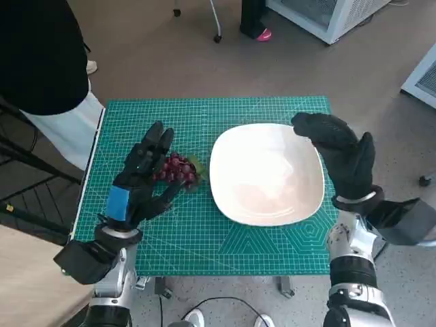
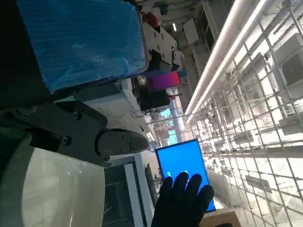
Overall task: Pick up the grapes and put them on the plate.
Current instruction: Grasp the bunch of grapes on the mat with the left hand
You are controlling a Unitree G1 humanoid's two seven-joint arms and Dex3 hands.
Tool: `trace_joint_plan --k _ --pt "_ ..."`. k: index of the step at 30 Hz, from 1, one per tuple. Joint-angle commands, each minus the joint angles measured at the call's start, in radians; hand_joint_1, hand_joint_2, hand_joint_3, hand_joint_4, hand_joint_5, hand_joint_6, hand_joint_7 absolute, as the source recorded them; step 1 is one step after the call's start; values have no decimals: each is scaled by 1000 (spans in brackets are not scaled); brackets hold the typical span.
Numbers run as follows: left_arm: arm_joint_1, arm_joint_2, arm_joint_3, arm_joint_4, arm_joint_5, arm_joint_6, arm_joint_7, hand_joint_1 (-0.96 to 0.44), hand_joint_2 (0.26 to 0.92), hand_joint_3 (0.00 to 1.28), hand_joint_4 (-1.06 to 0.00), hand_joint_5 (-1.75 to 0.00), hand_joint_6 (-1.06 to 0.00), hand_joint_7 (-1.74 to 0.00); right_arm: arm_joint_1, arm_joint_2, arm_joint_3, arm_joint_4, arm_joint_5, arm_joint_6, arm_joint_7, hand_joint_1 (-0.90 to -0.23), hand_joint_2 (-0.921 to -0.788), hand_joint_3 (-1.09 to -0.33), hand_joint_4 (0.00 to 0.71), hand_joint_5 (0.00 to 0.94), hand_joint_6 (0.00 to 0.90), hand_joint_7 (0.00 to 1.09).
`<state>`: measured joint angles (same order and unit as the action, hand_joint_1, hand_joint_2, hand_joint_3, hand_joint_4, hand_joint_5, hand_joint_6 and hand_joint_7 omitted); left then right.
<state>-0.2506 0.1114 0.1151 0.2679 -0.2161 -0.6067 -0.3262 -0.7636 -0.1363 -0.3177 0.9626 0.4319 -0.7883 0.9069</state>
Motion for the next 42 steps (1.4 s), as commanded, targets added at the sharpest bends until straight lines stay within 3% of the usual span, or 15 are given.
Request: trace_joint_plan --k 1,38,42 --pt "11 1 2 -26 -17 5 -4 -290 921 316 -270 0 -315 -11 33 5 7 -13 -6 8 -12 -387 -921 -537 553 2 523 3" --pt "30 15 3 -79 1 29 0 -344 921 341 -256 0 -300 -3 74 9 32 -79 -4 34 -50 -367 -921 -548 553 0 513 0" --pt "34 35 5 -85 57 31 22 -355 921 318 -249 0 -291 -2 76 11 33 -81 -3 36 -49 -379 -921 -547 553 0 513 0"
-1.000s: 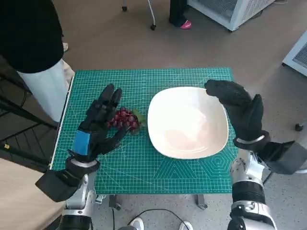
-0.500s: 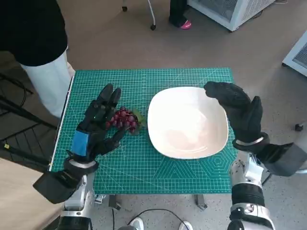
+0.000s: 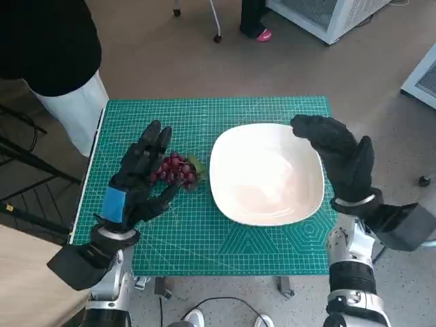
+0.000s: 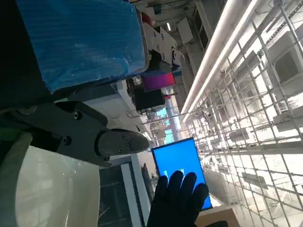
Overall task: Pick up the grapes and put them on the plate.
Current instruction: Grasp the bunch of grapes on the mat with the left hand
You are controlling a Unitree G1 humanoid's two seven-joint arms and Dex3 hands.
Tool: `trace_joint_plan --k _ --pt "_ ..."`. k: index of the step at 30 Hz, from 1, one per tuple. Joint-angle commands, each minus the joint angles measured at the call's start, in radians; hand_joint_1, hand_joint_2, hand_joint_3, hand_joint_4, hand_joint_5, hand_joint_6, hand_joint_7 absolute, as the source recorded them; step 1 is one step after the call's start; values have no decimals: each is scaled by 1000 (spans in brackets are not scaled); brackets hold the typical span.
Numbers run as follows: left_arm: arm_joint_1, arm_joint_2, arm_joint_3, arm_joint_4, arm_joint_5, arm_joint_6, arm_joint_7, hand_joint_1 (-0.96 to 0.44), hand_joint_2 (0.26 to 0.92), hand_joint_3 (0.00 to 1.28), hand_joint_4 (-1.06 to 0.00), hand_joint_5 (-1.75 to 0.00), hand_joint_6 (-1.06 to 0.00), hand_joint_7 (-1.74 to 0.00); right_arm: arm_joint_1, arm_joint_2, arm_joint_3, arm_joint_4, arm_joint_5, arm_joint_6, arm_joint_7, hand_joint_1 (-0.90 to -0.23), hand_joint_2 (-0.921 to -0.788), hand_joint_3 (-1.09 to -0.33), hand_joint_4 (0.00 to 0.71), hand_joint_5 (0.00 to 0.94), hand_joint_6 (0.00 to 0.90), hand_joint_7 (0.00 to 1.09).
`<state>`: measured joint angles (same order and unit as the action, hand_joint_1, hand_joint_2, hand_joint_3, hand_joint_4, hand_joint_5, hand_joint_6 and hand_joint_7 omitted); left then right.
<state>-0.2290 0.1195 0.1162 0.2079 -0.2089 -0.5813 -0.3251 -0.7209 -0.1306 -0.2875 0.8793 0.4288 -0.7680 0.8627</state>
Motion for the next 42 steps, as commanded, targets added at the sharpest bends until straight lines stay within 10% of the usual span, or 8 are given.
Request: trace_joint_plan --k 1,7,14,27,42 --pt "14 44 6 -30 98 10 40 -368 921 294 -239 0 -282 -1 33 5 2 3 0 17 -5 -382 -921 -546 553 0 513 0" --pt "28 201 11 -158 573 190 194 -497 907 97 -137 0 -215 0 32 6 3 7 -2 21 -6 -389 -921 -543 554 1 514 1" --pt "-25 271 -36 -232 802 461 162 -493 817 8 -69 0 -192 -2 34 8 6 6 -7 20 -10 -383 -921 -545 554 0 514 1" --pt "-216 319 -222 -82 1011 797 26 -473 748 1 -17 0 -175 0 37 10 15 0 -9 24 -21 -373 -921 -550 553 1 514 1" --pt "-382 318 -361 196 1006 832 42 -502 753 1 0 1 -166 0 32 -2 9 7 -2 20 -12 -366 -921 -553 552 0 513 0"
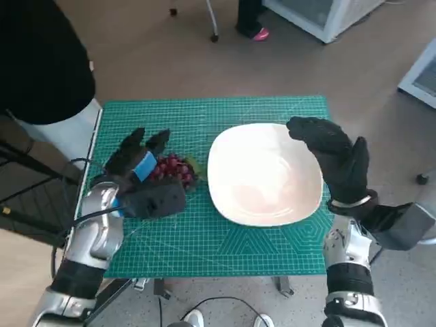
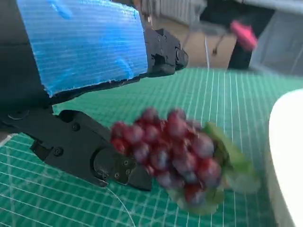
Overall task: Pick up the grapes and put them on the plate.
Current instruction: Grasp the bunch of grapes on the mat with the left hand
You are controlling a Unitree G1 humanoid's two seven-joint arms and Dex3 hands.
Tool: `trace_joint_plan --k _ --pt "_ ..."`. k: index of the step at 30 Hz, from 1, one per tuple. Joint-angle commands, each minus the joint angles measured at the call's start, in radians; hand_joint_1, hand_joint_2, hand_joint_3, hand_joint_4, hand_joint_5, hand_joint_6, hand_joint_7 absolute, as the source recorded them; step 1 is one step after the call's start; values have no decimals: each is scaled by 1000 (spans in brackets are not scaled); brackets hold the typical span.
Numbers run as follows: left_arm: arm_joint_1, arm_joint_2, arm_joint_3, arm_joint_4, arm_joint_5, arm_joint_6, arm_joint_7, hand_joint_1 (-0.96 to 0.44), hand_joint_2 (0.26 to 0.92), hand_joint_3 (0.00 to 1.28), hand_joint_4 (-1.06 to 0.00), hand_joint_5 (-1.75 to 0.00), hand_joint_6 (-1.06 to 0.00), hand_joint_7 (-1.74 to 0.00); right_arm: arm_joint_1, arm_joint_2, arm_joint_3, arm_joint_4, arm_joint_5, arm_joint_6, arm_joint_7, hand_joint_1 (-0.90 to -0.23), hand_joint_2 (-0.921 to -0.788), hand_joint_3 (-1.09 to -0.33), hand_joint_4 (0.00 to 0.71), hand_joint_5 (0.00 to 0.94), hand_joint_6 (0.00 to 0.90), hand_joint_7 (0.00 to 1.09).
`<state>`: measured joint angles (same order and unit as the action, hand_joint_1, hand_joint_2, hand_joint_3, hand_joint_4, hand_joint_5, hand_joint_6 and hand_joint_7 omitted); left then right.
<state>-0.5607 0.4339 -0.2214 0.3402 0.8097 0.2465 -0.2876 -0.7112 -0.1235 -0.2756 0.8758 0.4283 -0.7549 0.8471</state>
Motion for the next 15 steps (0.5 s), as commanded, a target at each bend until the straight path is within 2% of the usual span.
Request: trace_joint_plan --k 1,15 --pt "-61 2 -30 82 -15 2 6 -499 752 1 1 1 -165 0 21 -10 -5 13 -1 7 5 -365 -921 -554 551 0 512 0" --pt "-179 -23 -102 313 -48 -43 68 -489 753 1 1 1 -161 0 9 -20 -15 47 -1 -25 11 -365 -921 -553 552 0 513 0"
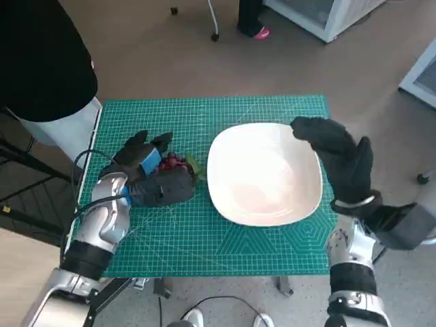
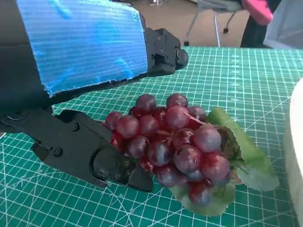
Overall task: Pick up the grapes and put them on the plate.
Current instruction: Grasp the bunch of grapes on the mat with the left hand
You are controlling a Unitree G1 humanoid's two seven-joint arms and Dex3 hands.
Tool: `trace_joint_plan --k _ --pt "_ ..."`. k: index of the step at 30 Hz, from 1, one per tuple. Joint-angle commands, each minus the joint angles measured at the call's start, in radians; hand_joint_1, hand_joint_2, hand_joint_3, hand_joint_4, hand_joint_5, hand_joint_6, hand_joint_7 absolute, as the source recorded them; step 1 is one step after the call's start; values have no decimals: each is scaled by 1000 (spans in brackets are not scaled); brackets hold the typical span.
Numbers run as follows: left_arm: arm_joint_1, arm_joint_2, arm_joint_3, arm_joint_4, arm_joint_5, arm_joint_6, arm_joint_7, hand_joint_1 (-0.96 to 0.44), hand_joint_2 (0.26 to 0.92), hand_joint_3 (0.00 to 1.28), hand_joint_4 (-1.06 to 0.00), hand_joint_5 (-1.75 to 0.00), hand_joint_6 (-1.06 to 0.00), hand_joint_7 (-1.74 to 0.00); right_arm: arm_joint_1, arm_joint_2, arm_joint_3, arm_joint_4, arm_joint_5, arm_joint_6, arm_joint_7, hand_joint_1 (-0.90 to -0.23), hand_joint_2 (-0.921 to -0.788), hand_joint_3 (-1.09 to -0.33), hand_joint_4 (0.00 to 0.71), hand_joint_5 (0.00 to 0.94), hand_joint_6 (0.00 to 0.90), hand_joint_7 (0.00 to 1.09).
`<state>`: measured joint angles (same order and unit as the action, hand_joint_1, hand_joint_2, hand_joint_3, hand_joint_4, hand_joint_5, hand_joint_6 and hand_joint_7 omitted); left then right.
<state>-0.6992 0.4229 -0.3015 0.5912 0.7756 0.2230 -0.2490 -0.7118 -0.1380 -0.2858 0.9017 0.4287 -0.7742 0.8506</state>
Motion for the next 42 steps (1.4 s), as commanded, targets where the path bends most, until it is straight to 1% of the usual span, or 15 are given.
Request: trace_joint_plan --k 1,7,13,20,24,32,42 --pt "-48 -15 -27 79 -16 -25 35 -489 753 1 1 1 -161 0 9 -6 -6 21 -1 -7 7 -366 -921 -552 552 0 513 0" --pt "-101 -32 -50 195 -29 -49 66 -493 752 1 1 1 -166 -3 11 -9 -10 21 2 -5 8 -365 -921 -553 549 0 510 0" --pt "-174 -56 -81 355 -37 -89 103 -491 753 3 1 1 -164 -1 13 -12 -14 19 3 -1 4 -367 -921 -553 548 1 510 2" --pt "-252 -106 -117 537 -43 -133 151 -498 755 3 1 1 -162 0 14 -9 -14 17 1 1 -3 -377 -921 -553 545 0 508 1" --pt "-280 -136 -136 617 -46 -154 167 -498 756 3 1 1 -164 -2 16 -8 -13 13 0 5 -6 -380 -921 -553 544 0 507 1" --pt "-302 -171 -164 700 -51 -179 162 -502 758 3 -3 -1 -170 -3 21 -14 -16 3 8 18 0 -381 -921 -553 544 0 507 0" --pt "-302 -182 -170 730 -77 -188 140 -513 762 2 -7 -2 -187 -9 27 -24 -23 -8 11 23 0 -383 -921 -550 544 0 509 1"
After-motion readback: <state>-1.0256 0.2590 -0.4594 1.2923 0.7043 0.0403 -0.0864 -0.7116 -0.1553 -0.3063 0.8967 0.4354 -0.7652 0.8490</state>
